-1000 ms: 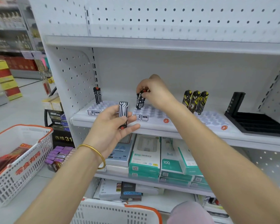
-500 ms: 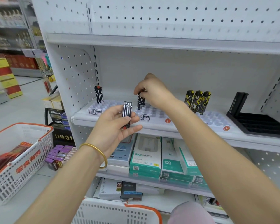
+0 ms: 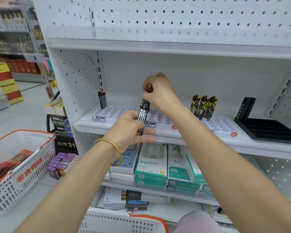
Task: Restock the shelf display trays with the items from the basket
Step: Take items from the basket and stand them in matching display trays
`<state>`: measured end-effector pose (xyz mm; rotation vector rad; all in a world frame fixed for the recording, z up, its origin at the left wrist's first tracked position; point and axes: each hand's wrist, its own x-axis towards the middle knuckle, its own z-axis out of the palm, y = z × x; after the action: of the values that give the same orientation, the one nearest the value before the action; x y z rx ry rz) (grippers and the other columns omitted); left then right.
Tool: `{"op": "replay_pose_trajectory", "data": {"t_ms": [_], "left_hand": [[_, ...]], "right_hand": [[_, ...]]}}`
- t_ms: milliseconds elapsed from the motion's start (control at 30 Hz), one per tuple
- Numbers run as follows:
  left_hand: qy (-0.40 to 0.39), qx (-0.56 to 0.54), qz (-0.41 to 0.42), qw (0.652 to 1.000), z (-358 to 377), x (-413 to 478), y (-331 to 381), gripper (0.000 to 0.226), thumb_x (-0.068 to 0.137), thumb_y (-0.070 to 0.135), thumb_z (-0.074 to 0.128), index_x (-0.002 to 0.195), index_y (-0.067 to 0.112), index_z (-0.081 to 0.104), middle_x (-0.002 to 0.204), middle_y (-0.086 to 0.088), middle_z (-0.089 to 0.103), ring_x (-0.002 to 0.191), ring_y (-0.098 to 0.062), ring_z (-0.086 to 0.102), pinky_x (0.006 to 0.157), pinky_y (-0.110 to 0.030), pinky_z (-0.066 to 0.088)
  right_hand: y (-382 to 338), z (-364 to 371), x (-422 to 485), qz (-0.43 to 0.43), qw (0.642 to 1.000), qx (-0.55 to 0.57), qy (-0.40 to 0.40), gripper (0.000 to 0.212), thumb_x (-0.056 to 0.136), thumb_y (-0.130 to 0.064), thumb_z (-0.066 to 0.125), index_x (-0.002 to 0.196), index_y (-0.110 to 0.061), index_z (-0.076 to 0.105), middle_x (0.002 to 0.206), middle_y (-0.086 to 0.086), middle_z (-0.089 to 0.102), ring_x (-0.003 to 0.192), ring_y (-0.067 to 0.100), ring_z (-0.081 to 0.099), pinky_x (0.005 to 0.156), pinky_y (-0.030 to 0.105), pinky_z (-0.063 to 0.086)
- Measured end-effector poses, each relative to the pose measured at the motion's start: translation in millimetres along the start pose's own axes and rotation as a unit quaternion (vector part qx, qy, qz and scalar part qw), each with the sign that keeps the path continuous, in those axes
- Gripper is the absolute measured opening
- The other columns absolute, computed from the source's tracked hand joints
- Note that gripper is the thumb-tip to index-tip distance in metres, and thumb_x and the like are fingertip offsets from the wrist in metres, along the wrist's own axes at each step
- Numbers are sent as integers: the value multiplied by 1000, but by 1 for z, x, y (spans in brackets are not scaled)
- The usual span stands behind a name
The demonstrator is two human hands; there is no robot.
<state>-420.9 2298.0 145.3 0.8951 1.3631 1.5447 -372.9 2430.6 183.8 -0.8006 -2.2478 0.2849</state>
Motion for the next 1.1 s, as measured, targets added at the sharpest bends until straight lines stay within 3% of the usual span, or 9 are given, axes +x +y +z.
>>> {"op": "replay_pose_trajectory", "data": {"t_ms": [67,133,233,333,433,667,800,1100], "left_hand": [[-3,-17,-6,1000,-1,-1,2,22,95,-10,34,111,-3,47,97,-13,48,75,-23,66,54,-32,59],[-4,-37,-9,999,-2,-2,3,20,95,-10,34,107,-3,48,98,-14,49,74,-24,66,54,-32,59],[-2,-57,-12,998,-2,-3,4,19,95,-10,34,100,-1,49,97,-15,52,71,-23,67,54,-31,59],[1,-64,-10,998,-2,-4,3,20,95,-11,34,96,0,50,96,-14,53,68,-22,67,53,-30,58],[0,-72,-11,997,-3,-3,2,18,95,-10,34,102,-2,49,98,-15,52,70,-23,67,53,-30,58],[2,-76,-14,997,-4,-3,1,24,95,-10,35,115,-4,48,103,-18,52,67,-21,69,53,-29,57],[1,-75,-16,997,-4,-4,3,23,95,-10,34,113,-4,48,98,-15,54,70,-23,68,54,-31,58],[10,-67,-15,998,-5,-5,3,25,96,-8,35,118,-5,47,107,-17,54,75,-24,67,55,-30,59]], "right_hand": [[0,-8,1,26,999,29,16,15,77,-6,55,86,-12,65,88,2,48,87,18,50,68,22,38],[4,-12,1,40,998,34,-18,19,77,-2,55,87,-12,68,81,-2,52,87,13,47,64,20,33],[12,-8,-4,44,997,24,-60,22,78,0,54,86,-12,71,96,6,64,82,16,55,62,19,36],[16,-4,-8,25,999,4,-44,18,81,-4,59,92,-12,72,103,8,65,91,21,61,69,20,38],[16,-4,-10,7,1000,25,-16,27,80,0,62,105,-11,66,108,10,59,94,23,59,80,24,43],[8,-6,-6,-36,998,7,-47,24,81,0,63,102,-11,71,110,8,60,98,23,59,88,28,45],[9,-4,-2,-41,998,-1,-50,25,83,0,61,103,-12,71,110,7,61,99,22,58,83,21,41],[10,0,-1,-50,998,24,-35,21,81,2,64,97,-8,73,97,5,48,93,25,56,83,27,44]]}}
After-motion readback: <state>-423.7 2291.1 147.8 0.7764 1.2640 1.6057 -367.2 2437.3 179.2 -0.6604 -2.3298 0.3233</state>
